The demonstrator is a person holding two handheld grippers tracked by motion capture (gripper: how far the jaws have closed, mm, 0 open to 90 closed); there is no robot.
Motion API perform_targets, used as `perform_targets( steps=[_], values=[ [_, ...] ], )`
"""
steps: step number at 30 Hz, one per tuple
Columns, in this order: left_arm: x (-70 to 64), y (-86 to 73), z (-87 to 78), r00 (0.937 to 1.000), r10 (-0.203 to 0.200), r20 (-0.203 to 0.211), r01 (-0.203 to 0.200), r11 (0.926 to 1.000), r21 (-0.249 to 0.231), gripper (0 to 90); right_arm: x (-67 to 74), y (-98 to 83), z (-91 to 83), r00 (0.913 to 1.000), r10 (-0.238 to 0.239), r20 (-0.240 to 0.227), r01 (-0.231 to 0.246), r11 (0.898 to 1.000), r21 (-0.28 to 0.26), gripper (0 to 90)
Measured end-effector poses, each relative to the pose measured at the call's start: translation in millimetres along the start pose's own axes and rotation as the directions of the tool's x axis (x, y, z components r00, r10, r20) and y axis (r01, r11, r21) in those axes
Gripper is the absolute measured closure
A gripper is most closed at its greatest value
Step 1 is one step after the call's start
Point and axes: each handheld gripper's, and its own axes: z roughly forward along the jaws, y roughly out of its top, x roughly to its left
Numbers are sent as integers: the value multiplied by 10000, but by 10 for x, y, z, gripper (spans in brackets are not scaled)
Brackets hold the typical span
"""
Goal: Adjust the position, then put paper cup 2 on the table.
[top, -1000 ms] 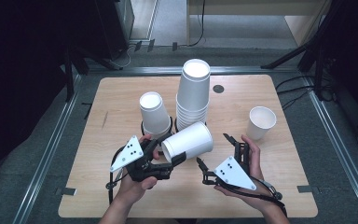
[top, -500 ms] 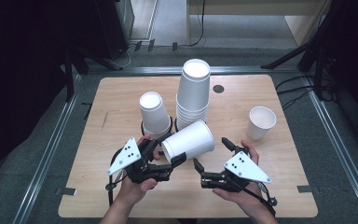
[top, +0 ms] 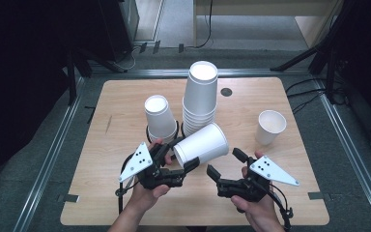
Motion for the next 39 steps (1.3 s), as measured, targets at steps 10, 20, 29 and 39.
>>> perform_targets(
  steps=[10,20,29,39],
  values=[
    [-56,-101,135,9998,123,-172,-124,9999,-69,245,-118,15,-59,9542,2992,23,-2990,9537,-336,0],
    [-133,-203,219,9980,392,-500,-399,9991,-135,244,-203,-33,-56,8715,4902,144,-4895,8713,-359,0],
    [-215,-283,286,9967,575,-569,-583,9982,-130,243,-270,-60,-77,7670,6417,-8,-6405,7654,-627,0],
    [-312,-360,353,9938,832,-742,-840,9964,-75,243,-310,-105,-69,6294,7712,-952,-7760,6302,-257,0]
  ],
)
